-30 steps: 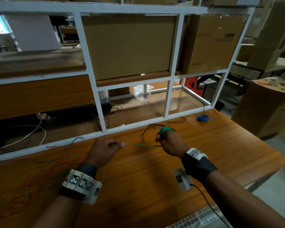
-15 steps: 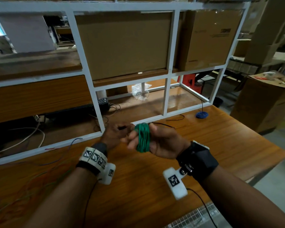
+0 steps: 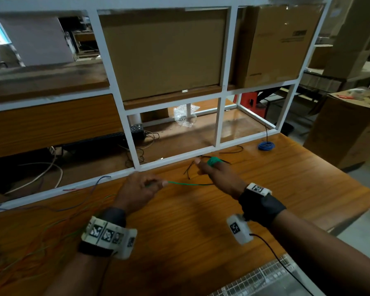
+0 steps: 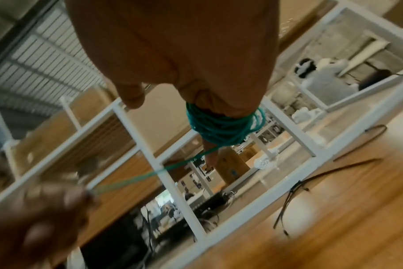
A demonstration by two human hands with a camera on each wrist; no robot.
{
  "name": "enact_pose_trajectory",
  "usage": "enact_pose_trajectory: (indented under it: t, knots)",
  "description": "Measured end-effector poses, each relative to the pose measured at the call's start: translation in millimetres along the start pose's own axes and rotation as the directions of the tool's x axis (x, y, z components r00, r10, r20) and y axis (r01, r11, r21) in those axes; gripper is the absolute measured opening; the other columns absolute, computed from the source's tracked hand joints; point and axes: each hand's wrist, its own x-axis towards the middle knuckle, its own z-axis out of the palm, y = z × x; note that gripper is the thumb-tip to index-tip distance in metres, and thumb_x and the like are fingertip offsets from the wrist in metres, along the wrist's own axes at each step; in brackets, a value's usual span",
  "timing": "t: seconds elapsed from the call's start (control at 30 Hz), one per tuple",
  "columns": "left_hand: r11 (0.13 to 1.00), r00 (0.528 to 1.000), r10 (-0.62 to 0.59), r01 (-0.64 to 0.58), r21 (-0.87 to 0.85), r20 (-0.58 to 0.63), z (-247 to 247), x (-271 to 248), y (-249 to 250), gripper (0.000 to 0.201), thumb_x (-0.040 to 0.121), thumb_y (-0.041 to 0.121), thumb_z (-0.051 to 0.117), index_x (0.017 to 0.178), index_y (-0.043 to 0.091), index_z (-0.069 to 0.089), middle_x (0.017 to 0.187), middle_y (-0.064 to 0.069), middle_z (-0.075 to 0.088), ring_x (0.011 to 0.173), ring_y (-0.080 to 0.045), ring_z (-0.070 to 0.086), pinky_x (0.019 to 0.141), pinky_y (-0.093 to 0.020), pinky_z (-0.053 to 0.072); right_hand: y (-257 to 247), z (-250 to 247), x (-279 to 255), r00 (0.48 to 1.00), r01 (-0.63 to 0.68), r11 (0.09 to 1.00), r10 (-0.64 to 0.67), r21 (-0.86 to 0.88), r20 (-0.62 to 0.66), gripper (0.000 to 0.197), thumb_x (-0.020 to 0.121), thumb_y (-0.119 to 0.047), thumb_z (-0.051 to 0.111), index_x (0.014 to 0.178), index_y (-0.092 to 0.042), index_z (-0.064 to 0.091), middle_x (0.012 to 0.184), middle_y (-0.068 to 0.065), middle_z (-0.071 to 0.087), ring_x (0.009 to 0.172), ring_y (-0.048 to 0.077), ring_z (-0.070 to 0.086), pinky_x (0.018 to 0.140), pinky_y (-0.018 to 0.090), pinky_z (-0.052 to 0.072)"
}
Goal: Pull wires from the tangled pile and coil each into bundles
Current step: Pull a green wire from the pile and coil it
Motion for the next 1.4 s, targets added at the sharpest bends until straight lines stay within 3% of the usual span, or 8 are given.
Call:
enact_pose_trajectory:
  t: [0.13, 0.33, 0.53, 0.77, 0.93, 1.07, 1.23, 1.4]
  knots:
    - [0.953, 0.983, 0.185, -0.177, 0.248, -0.01, -40.8, 20.5, 20.7, 0.009, 0.087, 0.034, 0.072, 0.092, 0.041, 0.069, 0.077, 0.017, 0.067, 0.07, 0.0, 0.064, 0.06, -0.018, 0.054, -1.8, 21.8, -7.9, 0.948, 0.103, 0.937, 0.009, -0.335, 0.319, 0.097, 0.079, -0.098, 0.028, 0.093, -0.016, 0.078, 0.088, -0.003, 0.07, 0.081, 0.013, 0.064, 0.084, 0.037, 0.053]
    - [0.992, 0.991, 0.12, -0.123, -0.04, -0.063, -48.8, 69.2, 20.1, 0.003, 0.085, 0.025, 0.076, 0.084, 0.028, 0.077, 0.071, 0.008, 0.072, 0.062, 0.0, 0.064, 0.052, -0.015, 0.049, -26.9, 33.4, -21.3, 0.671, 0.016, 0.975, -0.174, 0.22, 0.721, 0.077, 0.097, -0.071, 0.044, 0.121, -0.003, 0.069, 0.125, 0.003, 0.073, 0.131, 0.034, 0.056, 0.118, 0.058, 0.033]
    - [0.971, 0.989, 0.002, -0.037, -0.236, -0.148, 7.2, 60.7, -14.6, 0.028, 0.093, 0.003, 0.064, 0.078, 0.024, 0.075, 0.061, 0.012, 0.069, 0.054, -0.001, 0.058, 0.053, -0.018, 0.048, -64.1, 7.1, -24.9, 0.795, -0.122, 0.673, -0.374, 0.73, 0.477, 0.063, 0.102, -0.055, 0.045, 0.123, 0.001, 0.064, 0.12, 0.023, 0.068, 0.131, 0.049, 0.049, 0.121, 0.056, 0.027]
    - [0.88, 0.974, -0.163, 0.071, -0.469, -0.158, 83.1, 18.3, -2.1, 0.018, 0.09, 0.022, 0.072, 0.1, 0.007, 0.077, 0.057, 0.008, 0.058, 0.05, 0.002, 0.049, 0.052, -0.013, 0.041, -53.9, -28.5, 23.7, 0.998, 0.053, 0.352, -0.052, 0.935, -0.037, 0.082, 0.099, -0.062, 0.049, 0.149, 0.001, 0.04, 0.132, 0.022, 0.067, 0.127, 0.029, 0.062, 0.114, 0.038, 0.042]
    - [0.95, 0.96, 0.259, -0.233, 0.206, -0.108, 66.1, 18.5, 3.1, 0.029, 0.095, 0.044, 0.054, 0.102, 0.027, 0.077, 0.085, 0.008, 0.074, 0.073, -0.011, 0.065, 0.061, -0.031, 0.054, -29.0, 1.1, 17.3, 0.996, 0.022, 0.973, -0.001, 0.23, -0.088, 0.082, 0.096, -0.081, 0.027, 0.112, -0.009, 0.064, 0.114, 0.018, 0.071, 0.104, 0.025, 0.067, 0.101, 0.049, 0.049]
    - [0.749, 0.882, 0.471, -0.406, 0.523, 0.01, 16.0, 40.1, 26.8, 0.012, 0.09, 0.037, 0.064, 0.092, 0.034, 0.075, 0.076, 0.009, 0.07, 0.063, -0.009, 0.06, 0.055, -0.031, 0.053, -20.1, 23.3, -1.3, 0.97, 0.125, 0.954, -0.06, -0.273, 0.234, 0.107, 0.088, -0.09, 0.012, 0.093, -0.005, 0.076, 0.097, 0.011, 0.077, 0.091, 0.025, 0.071, 0.094, 0.047, 0.054]
    - [0.932, 0.936, 0.341, -0.349, 0.097, 0.091, -13.5, 64.4, 17.3, 0.01, 0.076, 0.033, 0.083, 0.084, 0.026, 0.08, 0.08, 0.017, 0.074, 0.074, -0.004, 0.067, 0.065, -0.029, 0.055, -27.6, 12.1, -17.8, 0.705, -0.11, 0.982, -0.034, 0.157, 0.708, 0.085, 0.094, -0.082, 0.021, 0.104, -0.015, 0.071, 0.101, 0.014, 0.077, 0.106, 0.024, 0.069, 0.107, 0.042, 0.042]
    - [0.922, 0.986, 0.165, -0.167, -0.351, -0.035, 6.4, 64.3, 10.4, 0.012, 0.081, 0.023, 0.078, 0.089, 0.015, 0.079, 0.085, 0.002, 0.077, 0.074, -0.011, 0.07, 0.067, -0.024, 0.056, -17.2, -2.7, -12.0, 0.658, -0.287, 0.644, -0.406, 0.709, 0.635, 0.033, 0.099, -0.029, 0.066, 0.108, 0.002, 0.068, 0.097, 0.018, 0.076, 0.12, 0.028, 0.065, 0.111, 0.039, 0.045]
